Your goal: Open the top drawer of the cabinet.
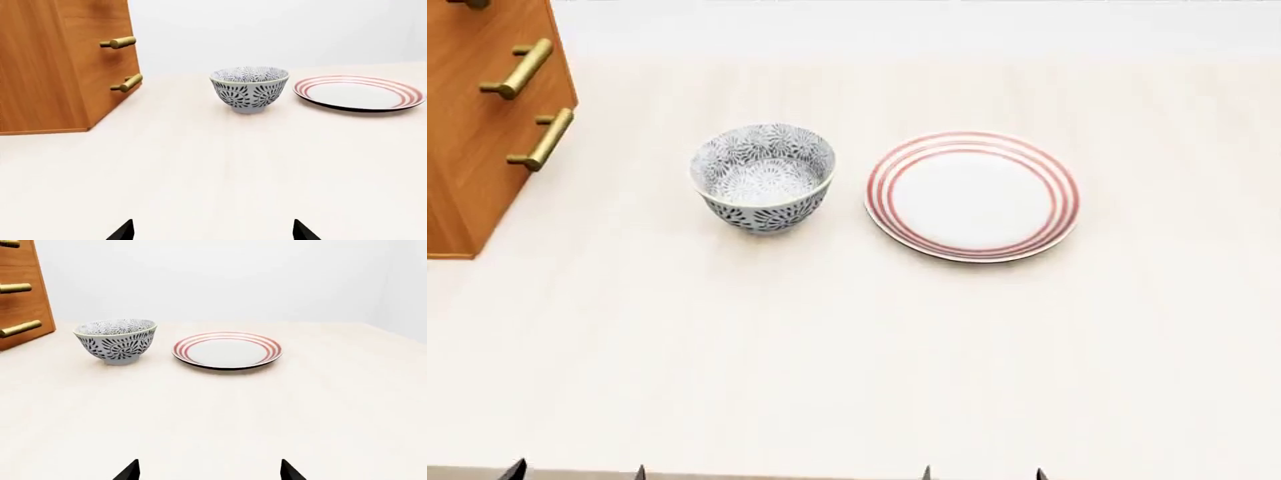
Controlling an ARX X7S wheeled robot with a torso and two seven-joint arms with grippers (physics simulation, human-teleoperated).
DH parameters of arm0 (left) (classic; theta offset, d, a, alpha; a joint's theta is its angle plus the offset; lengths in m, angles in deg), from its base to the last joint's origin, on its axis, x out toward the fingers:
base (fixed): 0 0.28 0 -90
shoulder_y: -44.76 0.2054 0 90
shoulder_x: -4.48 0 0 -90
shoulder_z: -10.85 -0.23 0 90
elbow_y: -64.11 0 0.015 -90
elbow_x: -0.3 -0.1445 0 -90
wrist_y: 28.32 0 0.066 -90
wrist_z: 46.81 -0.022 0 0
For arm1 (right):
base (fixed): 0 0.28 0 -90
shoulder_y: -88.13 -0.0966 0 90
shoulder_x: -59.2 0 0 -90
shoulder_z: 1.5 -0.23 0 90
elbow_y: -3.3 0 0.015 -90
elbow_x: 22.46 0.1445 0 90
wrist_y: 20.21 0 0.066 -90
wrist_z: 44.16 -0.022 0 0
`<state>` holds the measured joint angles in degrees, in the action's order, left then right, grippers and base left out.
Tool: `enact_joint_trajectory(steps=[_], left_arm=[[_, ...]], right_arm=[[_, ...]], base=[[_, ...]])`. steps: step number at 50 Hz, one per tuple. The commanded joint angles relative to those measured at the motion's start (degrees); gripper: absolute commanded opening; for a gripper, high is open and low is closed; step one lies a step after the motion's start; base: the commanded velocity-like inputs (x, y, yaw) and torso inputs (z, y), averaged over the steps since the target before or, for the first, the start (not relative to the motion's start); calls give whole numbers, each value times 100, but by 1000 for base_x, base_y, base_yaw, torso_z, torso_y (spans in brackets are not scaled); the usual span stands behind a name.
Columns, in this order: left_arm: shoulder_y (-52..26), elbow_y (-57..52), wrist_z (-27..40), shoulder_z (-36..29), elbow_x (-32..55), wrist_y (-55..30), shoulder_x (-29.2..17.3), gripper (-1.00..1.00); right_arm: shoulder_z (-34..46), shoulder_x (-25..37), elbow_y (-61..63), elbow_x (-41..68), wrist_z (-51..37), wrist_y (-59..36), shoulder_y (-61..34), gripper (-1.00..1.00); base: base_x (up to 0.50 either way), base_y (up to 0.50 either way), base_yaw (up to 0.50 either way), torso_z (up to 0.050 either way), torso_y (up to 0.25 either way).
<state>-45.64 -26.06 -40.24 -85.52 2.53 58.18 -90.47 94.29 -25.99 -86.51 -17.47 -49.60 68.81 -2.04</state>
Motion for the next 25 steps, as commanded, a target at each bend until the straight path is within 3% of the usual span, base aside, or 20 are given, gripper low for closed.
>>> enact_joint_trajectory(steps=[1,25], left_arm=[[-9,-19,-40,42,39,39,23,100],[-9,-61,137,-125,192,37,-123,100]], right_arm=[[-30,-23,7,1,25,15,-9,100],[140,127,29,165,-135,43,-10,100]], base=[[0,0,0,50,0],[0,0,0,50,0]])
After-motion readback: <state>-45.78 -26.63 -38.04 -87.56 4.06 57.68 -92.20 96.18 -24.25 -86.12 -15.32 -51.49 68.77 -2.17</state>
